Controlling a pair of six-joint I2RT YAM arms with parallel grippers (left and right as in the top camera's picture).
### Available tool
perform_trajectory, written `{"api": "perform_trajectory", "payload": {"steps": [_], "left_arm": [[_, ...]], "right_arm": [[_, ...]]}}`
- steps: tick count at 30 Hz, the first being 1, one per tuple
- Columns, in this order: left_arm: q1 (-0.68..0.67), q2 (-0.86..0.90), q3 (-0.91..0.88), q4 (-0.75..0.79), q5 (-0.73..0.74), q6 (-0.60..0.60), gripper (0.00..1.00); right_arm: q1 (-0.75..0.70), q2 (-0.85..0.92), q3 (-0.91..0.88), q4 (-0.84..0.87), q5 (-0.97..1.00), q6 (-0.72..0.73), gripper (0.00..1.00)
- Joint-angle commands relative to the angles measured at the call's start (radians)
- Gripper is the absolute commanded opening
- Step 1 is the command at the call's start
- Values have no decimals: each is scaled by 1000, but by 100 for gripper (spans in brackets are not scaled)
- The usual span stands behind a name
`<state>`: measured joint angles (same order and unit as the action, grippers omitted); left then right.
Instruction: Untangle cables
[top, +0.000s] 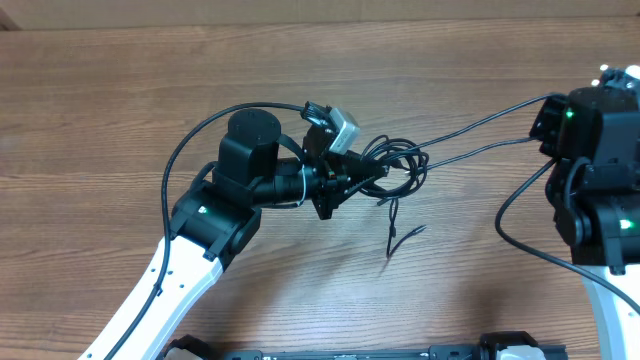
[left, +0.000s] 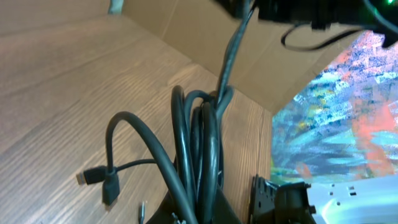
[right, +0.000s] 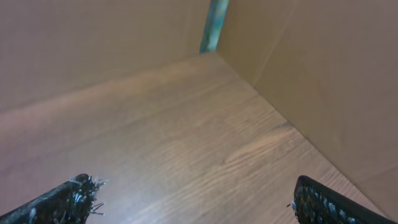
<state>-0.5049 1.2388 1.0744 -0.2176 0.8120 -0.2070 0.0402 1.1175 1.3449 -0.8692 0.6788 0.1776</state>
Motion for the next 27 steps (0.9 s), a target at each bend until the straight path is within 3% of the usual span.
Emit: {"api": "perform_trajectory", "payload": {"steps": [1, 5, 9, 14, 19, 24, 27], "left_arm": [[26, -24, 9, -19, 34, 17, 4], [25, -24, 9, -34, 53, 32, 4], [25, -24, 9, -32, 53, 32, 4], [25, -24, 9, 16, 48, 26, 4], [25, -24, 9, 93, -13, -103, 4], [25, -24, 9, 140, -53, -175, 4], [25, -24, 9, 153, -61, -202, 4]], "right_arm": [[-63, -10, 5, 69, 106, 60, 100], [-68, -10, 5, 130, 80, 58, 100], [-68, -10, 5, 87, -35, 58, 100], [-68, -10, 5, -64, -361, 58, 100], [-68, -11, 5, -236, -863, -57, 100], [-68, -25, 5, -312, -1065, -168, 100], [-68, -52, 5, -326, -1088, -192, 100]]}}
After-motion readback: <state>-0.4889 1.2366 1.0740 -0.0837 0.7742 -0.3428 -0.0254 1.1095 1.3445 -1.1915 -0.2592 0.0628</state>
